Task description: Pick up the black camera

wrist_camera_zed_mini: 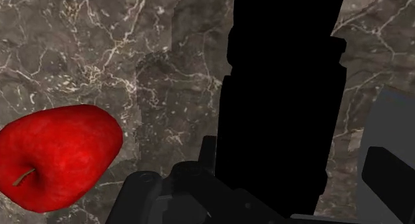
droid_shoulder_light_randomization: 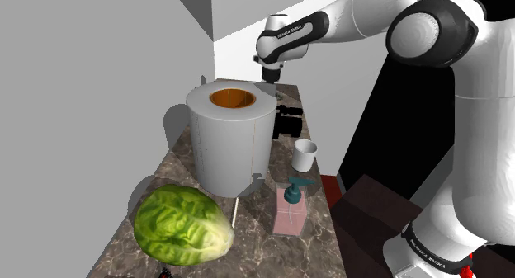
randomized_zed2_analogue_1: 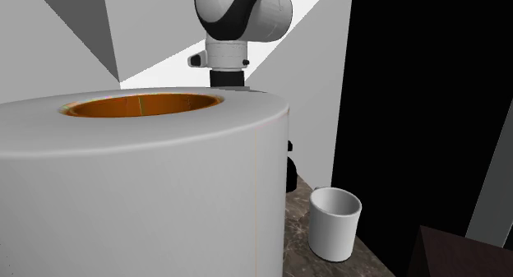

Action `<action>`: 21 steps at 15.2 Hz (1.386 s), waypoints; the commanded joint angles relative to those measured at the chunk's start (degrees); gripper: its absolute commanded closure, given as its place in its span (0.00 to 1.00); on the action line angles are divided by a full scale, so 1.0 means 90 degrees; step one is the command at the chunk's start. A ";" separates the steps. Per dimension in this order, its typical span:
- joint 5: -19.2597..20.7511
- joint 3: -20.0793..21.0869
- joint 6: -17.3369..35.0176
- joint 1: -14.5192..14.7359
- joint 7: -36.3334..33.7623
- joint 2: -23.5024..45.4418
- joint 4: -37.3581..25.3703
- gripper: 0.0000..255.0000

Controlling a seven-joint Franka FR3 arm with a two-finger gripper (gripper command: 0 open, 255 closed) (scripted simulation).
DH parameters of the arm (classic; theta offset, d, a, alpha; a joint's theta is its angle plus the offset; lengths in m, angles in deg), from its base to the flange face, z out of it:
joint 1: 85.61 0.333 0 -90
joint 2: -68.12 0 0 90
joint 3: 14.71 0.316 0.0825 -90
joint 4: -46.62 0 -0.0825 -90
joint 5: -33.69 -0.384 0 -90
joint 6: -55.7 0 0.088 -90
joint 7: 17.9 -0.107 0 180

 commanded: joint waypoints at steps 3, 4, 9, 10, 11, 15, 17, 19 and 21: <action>-0.0029 0.0023 0.0270 -0.0007 0.0033 0.0157 0.0104 0.00; -0.0036 0.0027 0.0339 -0.0009 0.0037 0.0193 0.0137 0.00; -0.0050 0.0035 0.0457 -0.0011 0.0042 0.0258 0.0192 1.00; -0.0050 0.0035 0.0458 -0.0011 0.0042 0.0260 0.0190 1.00; -0.0050 0.0035 0.0458 -0.0011 0.0042 0.0260 0.0191 1.00; -0.0049 0.0036 0.0454 -0.0010 0.0042 0.0261 0.0186 1.00; -0.0048 0.0034 0.0446 -0.0012 0.0044 0.0252 0.0186 1.00; -0.0033 0.0025 0.0310 -0.0007 0.0035 0.0177 0.0126 1.00; -0.0018 0.0017 0.0172 -0.0004 0.0027 0.0108 0.0055 1.00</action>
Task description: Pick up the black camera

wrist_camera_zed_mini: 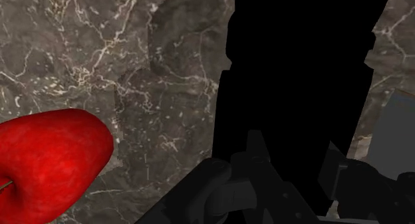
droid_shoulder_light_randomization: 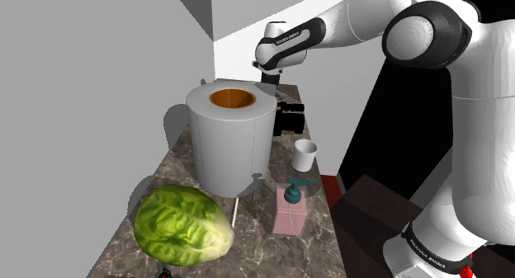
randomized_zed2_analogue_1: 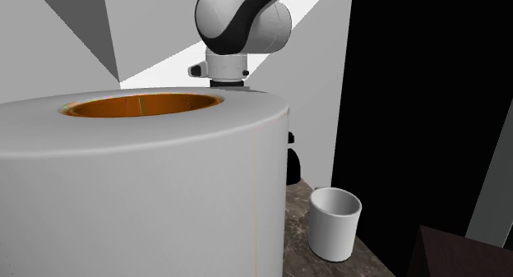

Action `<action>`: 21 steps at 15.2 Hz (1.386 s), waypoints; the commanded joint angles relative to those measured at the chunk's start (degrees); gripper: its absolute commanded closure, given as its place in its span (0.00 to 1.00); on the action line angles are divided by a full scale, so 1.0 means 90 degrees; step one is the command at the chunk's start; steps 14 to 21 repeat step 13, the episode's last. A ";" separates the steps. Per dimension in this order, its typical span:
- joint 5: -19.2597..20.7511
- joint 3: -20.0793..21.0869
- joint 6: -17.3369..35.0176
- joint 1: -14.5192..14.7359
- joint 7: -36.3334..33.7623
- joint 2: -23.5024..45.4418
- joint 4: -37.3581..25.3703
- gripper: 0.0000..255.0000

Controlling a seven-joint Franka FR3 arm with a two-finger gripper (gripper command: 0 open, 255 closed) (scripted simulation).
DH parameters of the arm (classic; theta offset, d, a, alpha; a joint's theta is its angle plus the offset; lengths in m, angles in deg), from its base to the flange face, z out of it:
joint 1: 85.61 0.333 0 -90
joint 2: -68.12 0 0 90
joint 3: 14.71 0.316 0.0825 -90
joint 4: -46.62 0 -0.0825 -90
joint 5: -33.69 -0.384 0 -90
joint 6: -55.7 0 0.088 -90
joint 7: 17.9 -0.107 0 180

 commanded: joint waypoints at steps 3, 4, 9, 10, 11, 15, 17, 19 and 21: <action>0.0026 -0.0016 -0.0293 0.0002 -0.0014 -0.0124 -0.0198 1.00; 0.0032 -0.0019 -0.0365 0.0003 -0.0017 -0.0154 -0.0240 1.00; 0.0061 -0.0034 -0.0730 0.0006 -0.0034 -0.0286 -0.0475 1.00; 0.0066 -0.0036 -0.0805 0.0006 -0.0037 -0.0309 -0.0528 1.00; 0.0071 -0.0039 -0.0880 0.0006 -0.0040 -0.0330 -0.0582 1.00; 0.0072 -0.0039 -0.0891 0.0006 -0.0040 -0.0334 -0.0590 1.00; 0.0072 -0.0039 -0.0891 0.0006 -0.0040 -0.0334 -0.0590 1.00; 0.0072 -0.0039 -0.0891 0.0006 -0.0040 -0.0334 -0.0590 1.00; 0.0072 -0.0039 -0.0891 0.0006 -0.0040 -0.0334 -0.0590 1.00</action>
